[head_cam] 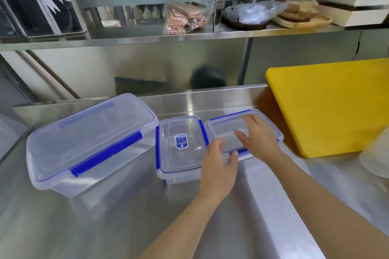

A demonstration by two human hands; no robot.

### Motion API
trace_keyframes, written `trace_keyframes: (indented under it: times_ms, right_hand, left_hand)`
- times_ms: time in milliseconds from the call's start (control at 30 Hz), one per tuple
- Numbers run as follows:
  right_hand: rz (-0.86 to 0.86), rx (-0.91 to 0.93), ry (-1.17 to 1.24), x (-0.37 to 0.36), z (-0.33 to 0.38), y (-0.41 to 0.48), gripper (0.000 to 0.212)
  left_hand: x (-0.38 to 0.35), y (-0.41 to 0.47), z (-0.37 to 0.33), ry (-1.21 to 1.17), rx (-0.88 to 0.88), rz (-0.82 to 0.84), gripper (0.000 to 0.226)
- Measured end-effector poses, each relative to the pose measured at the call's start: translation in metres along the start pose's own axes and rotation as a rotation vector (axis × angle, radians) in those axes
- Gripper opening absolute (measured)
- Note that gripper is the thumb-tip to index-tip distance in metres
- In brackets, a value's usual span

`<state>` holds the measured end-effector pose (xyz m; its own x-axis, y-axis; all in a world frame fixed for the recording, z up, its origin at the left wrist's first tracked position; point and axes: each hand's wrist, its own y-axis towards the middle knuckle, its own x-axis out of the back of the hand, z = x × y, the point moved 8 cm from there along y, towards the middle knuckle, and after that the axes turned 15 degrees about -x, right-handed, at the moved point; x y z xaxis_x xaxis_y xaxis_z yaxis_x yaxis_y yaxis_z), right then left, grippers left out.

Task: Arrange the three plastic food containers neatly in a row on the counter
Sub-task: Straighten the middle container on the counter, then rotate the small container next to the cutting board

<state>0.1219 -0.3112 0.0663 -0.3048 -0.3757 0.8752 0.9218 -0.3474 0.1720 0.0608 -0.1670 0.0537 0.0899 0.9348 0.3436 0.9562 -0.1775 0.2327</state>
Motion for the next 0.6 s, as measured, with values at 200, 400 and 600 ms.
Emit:
trace_keyframes:
  times_ms: [200, 400, 600]
  right_hand:
    - [0.094, -0.097, -0.086, -0.002, -0.047, 0.041, 0.057]
    - [0.203, -0.169, -0.1, -0.025, -0.075, 0.073, 0.068]
    - [0.504, -0.081, -0.289, -0.064, -0.099, 0.072, 0.061]
  left_hand:
    - [-0.082, -0.024, 0.027, -0.921, 0.913, 0.025, 0.048]
    - [-0.101, -0.002, 0.05, -1.005, 1.017, -0.234, 0.059]
    - [-0.11, 0.011, 0.073, -0.822, 1.057, -0.37, 0.059]
